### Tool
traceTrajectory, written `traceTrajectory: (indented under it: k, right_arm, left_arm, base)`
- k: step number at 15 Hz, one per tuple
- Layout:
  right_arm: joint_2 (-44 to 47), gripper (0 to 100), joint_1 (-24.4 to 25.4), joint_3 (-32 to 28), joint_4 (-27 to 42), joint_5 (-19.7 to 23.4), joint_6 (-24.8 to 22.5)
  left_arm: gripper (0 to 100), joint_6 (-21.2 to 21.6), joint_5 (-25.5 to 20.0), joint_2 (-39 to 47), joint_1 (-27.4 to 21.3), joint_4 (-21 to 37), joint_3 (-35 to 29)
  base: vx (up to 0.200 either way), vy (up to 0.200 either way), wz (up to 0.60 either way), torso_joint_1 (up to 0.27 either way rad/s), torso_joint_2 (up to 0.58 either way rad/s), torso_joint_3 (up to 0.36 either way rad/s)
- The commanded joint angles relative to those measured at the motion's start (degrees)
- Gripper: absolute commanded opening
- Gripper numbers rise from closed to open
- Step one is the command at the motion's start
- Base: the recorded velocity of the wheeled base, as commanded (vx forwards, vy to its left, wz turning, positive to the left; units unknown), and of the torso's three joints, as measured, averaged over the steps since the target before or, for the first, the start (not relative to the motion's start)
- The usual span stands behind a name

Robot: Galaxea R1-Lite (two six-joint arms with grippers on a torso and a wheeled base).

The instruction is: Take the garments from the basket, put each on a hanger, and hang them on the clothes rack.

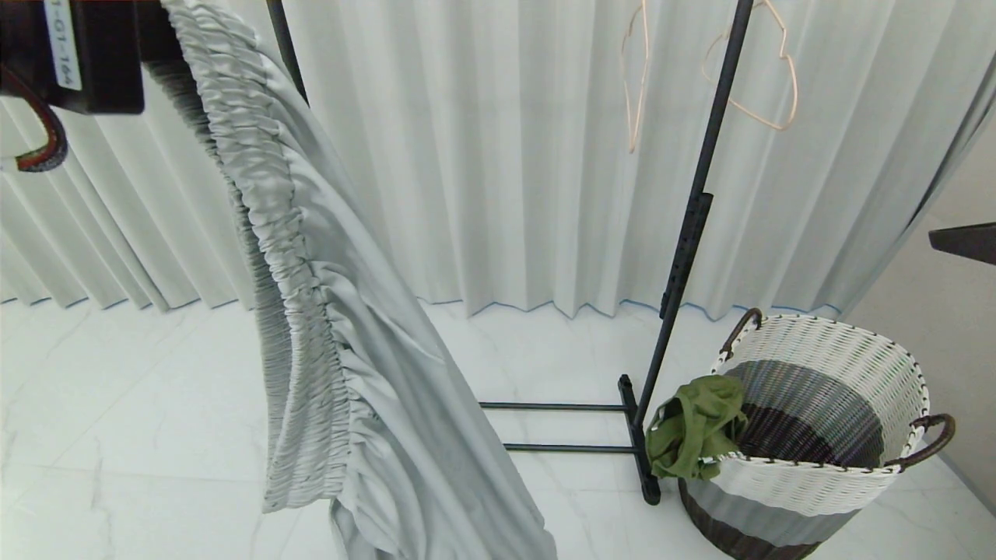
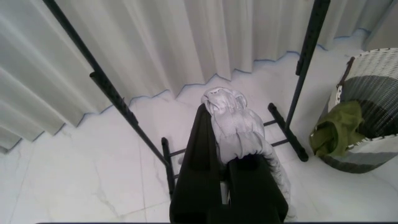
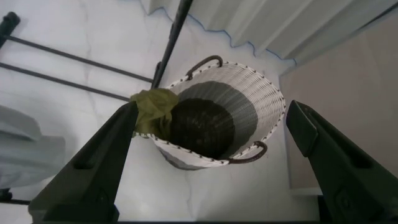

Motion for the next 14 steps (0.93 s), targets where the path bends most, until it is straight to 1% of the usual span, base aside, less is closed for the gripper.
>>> traceTrajectory:
  k: [1,3,7,11,14]
  right_arm:
    - [0.1,100,-0.7,0.0,-0.4,0.0,0.1]
    - [0.1,100,-1.4,0.0,-1.3,0.0,0.1]
    - [0.3,100,-2.3,0.1,-4.1,0.3,0.1]
    - [1.5,100,-2.4,-0.1,-7.0,0.3,0.1]
    - [2.5,100,-2.9,0.0,-8.2,0.4,0.0]
  left_arm:
    - [0,0.0,0.0,-1.0,0.1,0.0,0.7]
    - [0,0.0,0.0,-1.6,0.1,0.0,1.4]
    - [0,0.2,0.1,-1.7,0.2,0.0,1.4]
    - [0,0.4,0.1,-1.8,0.0,0.0,1.4]
    - [0,1.7,0.1,-2.3,0.0,0.0,1.7]
  base:
    - [0.0,0.0,0.0,0.0,0.0,0.0]
    - [0.0,0.0,0.0,0.039,-0.16,-0.178]
    - [0.0,0.0,0.0,0.096,-0.44,-0.302]
    - [0.0,0.0,0.0,0.141,-0.46,-0.311]
    - [0.0,0.0,0.0,0.168,-0.47,-0.303]
